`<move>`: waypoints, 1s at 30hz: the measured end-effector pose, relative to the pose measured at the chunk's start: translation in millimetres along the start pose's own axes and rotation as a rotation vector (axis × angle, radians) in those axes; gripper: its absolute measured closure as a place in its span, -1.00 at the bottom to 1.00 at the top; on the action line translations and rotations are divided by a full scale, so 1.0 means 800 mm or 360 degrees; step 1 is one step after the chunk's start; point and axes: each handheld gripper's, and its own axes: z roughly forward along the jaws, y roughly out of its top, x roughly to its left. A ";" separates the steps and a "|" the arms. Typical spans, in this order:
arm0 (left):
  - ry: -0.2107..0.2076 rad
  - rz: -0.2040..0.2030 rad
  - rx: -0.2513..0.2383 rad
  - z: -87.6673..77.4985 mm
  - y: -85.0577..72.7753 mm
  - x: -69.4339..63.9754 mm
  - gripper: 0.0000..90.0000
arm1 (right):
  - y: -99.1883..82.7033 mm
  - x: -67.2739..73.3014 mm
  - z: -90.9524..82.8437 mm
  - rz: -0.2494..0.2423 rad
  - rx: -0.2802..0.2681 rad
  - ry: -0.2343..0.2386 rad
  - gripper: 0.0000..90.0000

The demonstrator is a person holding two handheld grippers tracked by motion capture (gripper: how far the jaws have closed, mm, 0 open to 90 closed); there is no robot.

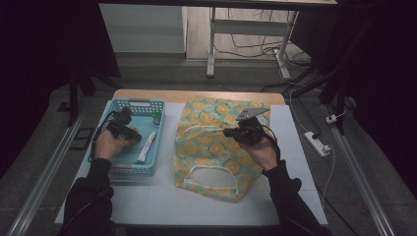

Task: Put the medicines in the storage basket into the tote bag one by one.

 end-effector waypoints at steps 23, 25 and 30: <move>-0.0156 -0.0022 -0.0350 -0.051 -0.021 -0.011 -0.55 | 0.000 0.000 -0.002 0.0003 -0.0013 -0.0008 1.00; -0.0154 -0.0001 -0.0348 -0.052 -0.023 -0.014 -0.55 | 0.001 0.000 -0.002 0.0003 -0.0013 -0.0007 1.00; -0.0144 0.0029 -0.0407 -0.061 -0.025 -0.023 -0.55 | 0.001 0.000 -0.002 0.0001 -0.0021 -0.0005 1.00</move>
